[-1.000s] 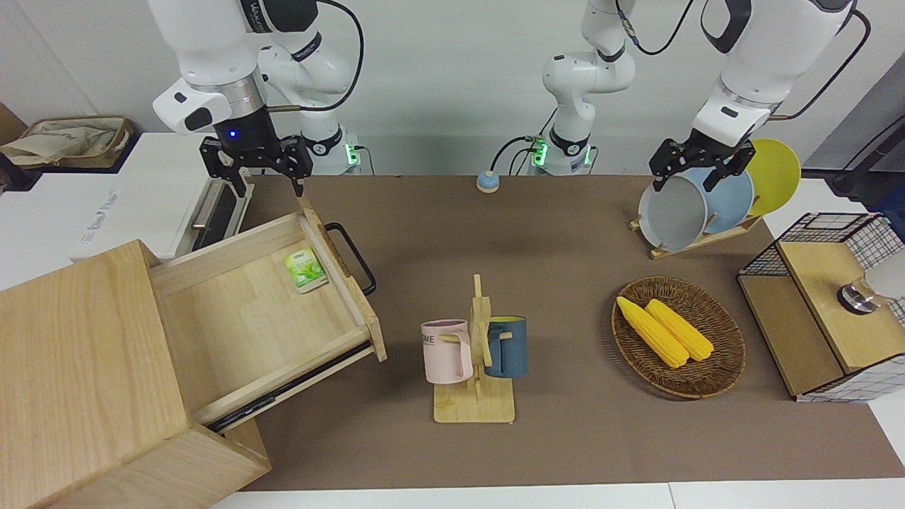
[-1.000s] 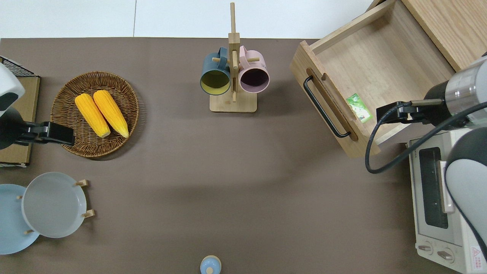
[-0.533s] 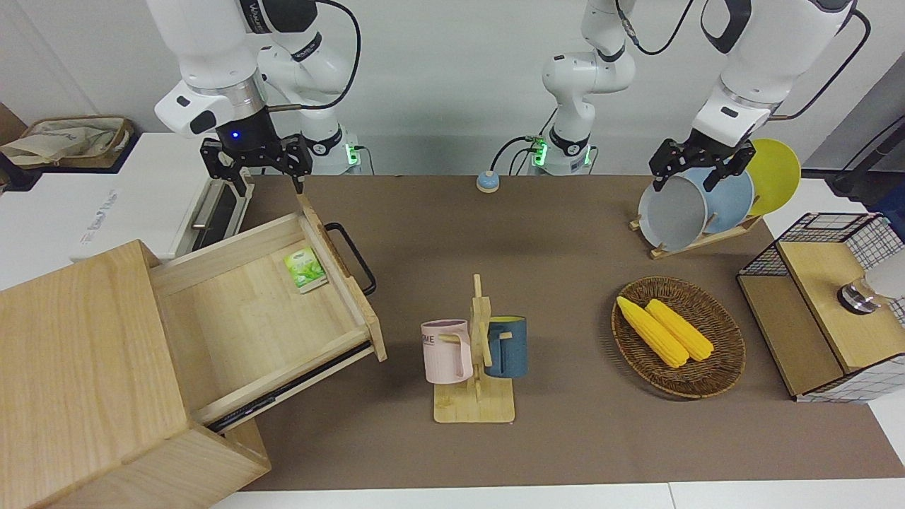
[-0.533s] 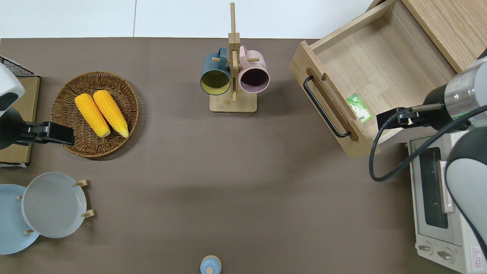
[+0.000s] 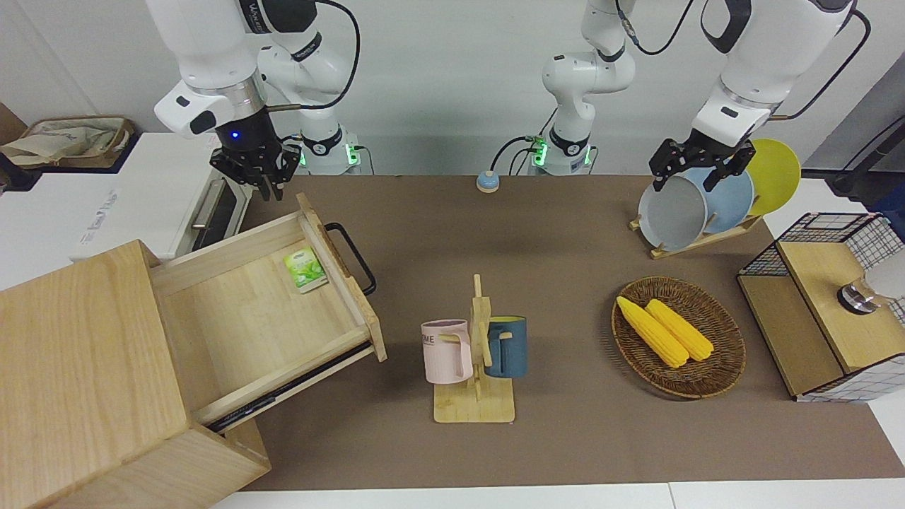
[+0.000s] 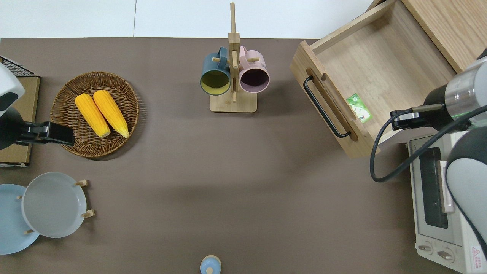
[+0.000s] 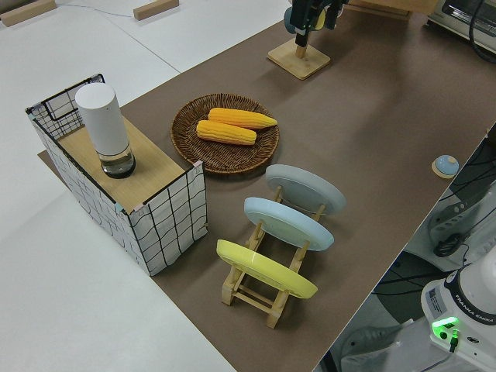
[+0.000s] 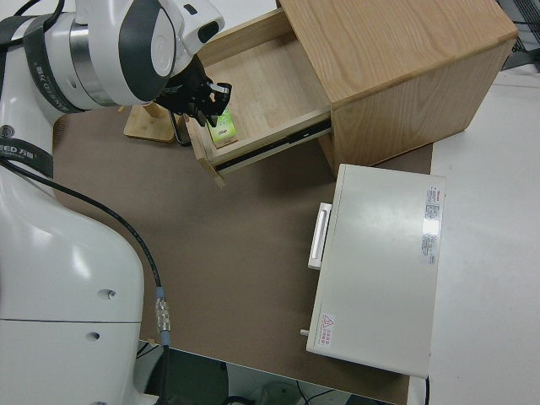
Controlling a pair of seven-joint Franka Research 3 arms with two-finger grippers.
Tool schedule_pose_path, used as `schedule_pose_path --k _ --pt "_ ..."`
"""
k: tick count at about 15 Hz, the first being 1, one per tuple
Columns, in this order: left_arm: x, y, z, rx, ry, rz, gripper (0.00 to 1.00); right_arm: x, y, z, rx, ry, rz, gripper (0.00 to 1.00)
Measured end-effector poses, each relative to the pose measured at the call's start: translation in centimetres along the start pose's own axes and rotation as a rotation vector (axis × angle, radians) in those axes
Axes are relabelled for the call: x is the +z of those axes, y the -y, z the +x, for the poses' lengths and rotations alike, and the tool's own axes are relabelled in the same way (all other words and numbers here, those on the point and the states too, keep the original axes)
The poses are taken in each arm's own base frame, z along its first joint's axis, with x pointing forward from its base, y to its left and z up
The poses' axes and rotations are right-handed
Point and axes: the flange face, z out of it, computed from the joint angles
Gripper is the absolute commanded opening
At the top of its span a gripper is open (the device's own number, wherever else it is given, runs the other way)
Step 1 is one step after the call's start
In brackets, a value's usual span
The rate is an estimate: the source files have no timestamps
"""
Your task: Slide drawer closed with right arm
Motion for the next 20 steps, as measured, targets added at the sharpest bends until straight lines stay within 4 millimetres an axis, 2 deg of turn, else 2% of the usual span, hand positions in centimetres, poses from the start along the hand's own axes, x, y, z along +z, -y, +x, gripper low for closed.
schedule_pose_path --k 6,11,13,17,20 --pt "0.0 0.0 0.0 0.000 0.000 0.000 1.00 -0.1 0.1 0.0 -0.005 -0.003 -0.001 0.000" --pt "0.0 0.0 0.0 0.000 0.000 0.000 0.99 -2.1 0.4 -0.3 -0.018 -0.048 -0.049 0.000" --pt "0.0 0.0 0.0 0.000 0.000 0.000 0.99 -3.4 1.8 -0.5 -0.044 -0.078 -0.088 0.000" --pt "0.0 0.0 0.0 0.000 0.000 0.000 0.99 -5.5 6.5 -1.4 -0.043 -0.145 -0.121 0.000" --pt "0.0 0.0 0.0 0.000 0.000 0.000 0.99 -6.0 10.4 -2.2 0.015 -0.172 -0.120 0.000"
